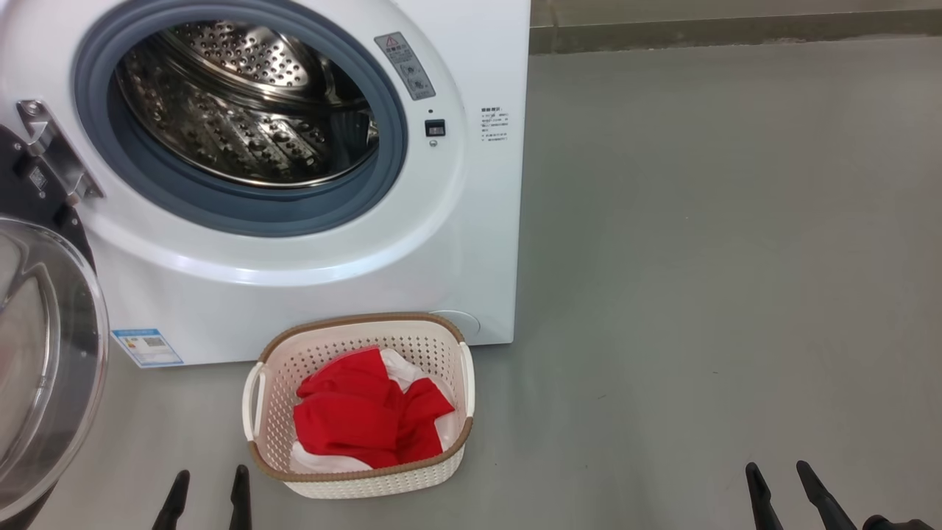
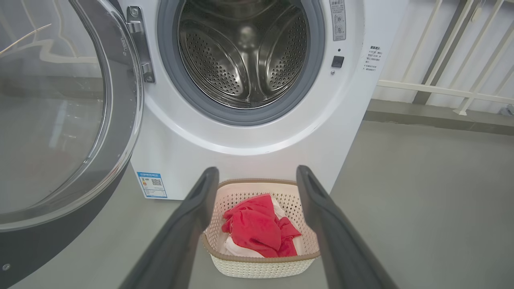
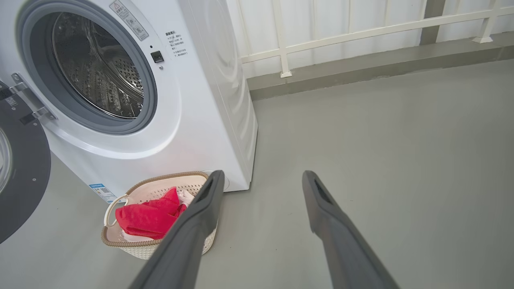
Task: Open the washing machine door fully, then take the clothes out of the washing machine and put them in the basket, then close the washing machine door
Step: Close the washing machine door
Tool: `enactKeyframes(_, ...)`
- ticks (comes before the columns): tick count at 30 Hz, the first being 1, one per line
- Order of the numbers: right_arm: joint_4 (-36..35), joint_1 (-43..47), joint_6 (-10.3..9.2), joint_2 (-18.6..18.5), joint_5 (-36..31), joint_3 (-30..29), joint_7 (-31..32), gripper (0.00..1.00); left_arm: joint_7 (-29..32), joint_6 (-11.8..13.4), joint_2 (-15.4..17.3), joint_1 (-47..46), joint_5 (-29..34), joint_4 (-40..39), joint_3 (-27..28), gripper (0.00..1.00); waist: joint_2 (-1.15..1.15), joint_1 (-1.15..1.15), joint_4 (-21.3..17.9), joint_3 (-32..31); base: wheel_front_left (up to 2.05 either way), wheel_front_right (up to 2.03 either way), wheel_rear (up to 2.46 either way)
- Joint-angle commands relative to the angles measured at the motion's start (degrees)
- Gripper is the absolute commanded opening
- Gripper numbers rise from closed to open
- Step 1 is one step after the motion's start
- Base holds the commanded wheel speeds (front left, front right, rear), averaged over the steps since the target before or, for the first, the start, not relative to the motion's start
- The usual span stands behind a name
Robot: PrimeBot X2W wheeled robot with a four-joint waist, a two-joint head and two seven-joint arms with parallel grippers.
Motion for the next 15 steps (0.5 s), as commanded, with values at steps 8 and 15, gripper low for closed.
enactKeyframes(8,-1.4,-2.2,0.36,-1.1,-0.3,1.6,-0.4,1.00,-0.3,0.1,0.8,-2.8,-0.9,-0.4,0.9,1.00,0.00,0.00,2.6,0.2,0.00,0.00,0.00)
enactKeyframes(15,-1.0,-3.9,0.36,-2.0,-0.3,4.0,-0.4,1.00,-0.3,1.6,0.8,-2.3,-2.5,-0.3,0.2,1.00,0.00,0.00,8.9,0.5,0.00,0.00,0.00)
